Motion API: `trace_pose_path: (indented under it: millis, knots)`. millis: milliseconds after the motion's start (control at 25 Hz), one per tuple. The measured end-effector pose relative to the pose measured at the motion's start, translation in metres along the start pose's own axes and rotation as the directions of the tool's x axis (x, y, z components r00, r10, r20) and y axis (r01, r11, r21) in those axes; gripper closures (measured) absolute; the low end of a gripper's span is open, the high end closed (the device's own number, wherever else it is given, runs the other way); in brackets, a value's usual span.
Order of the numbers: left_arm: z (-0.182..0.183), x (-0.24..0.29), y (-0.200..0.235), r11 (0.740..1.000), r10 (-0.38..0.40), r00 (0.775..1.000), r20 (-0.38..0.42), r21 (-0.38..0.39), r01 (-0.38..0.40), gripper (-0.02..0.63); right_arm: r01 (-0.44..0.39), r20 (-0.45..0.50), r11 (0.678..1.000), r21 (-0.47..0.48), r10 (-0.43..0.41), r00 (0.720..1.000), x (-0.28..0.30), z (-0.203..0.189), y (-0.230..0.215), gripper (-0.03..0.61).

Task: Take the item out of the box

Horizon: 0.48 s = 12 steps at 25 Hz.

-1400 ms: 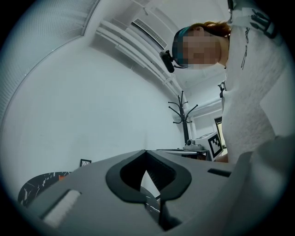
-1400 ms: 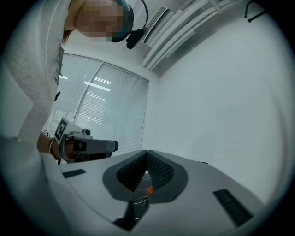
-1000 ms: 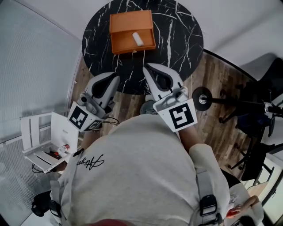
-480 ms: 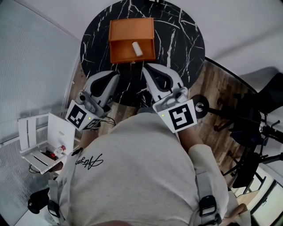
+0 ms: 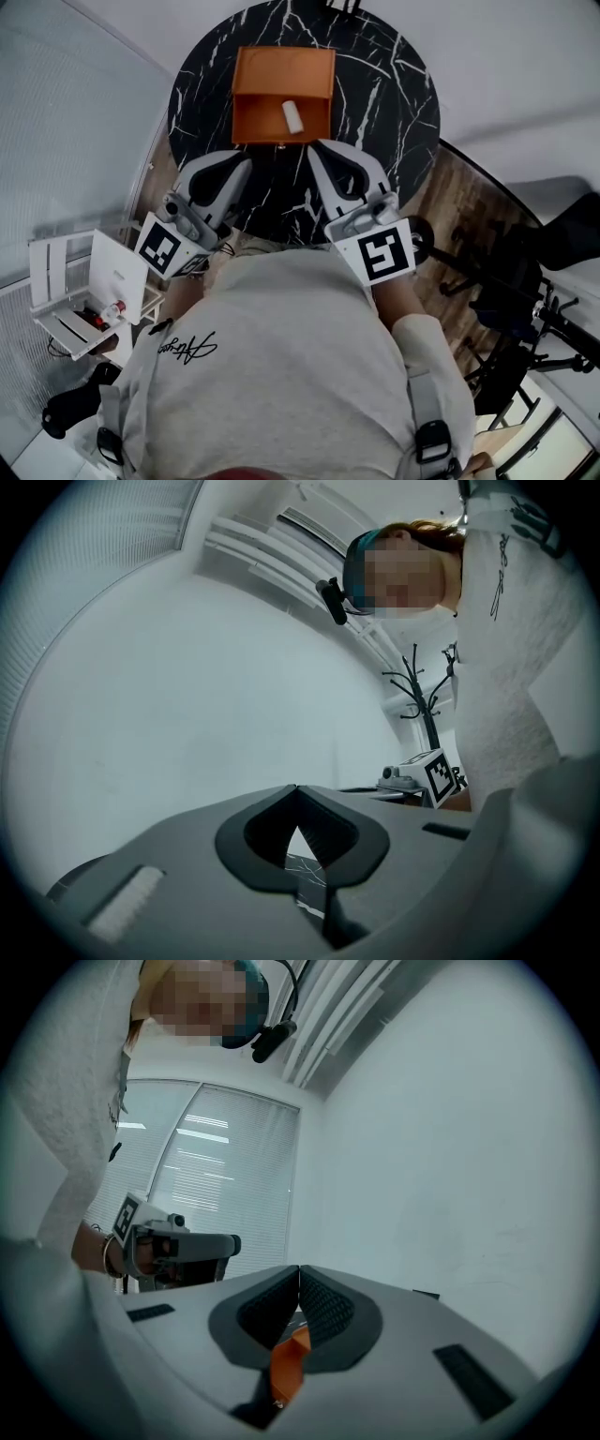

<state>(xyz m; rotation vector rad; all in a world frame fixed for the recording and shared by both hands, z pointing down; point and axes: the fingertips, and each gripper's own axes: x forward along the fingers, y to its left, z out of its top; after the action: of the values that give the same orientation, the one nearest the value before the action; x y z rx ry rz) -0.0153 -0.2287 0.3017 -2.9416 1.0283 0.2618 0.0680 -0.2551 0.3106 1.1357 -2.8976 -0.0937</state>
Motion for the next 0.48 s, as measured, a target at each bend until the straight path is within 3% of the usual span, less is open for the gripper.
trace_pose_path:
  millis: [480]
  knots:
    - [0.007, 0.002, 0.024, 0.999, -0.040, 0.999, 0.016, -0.020, 0.040, 0.612, 0.051, -0.039, 0.999, 0.010, -0.051, 0.998, 0.014, -0.004, -0.004, 0.569]
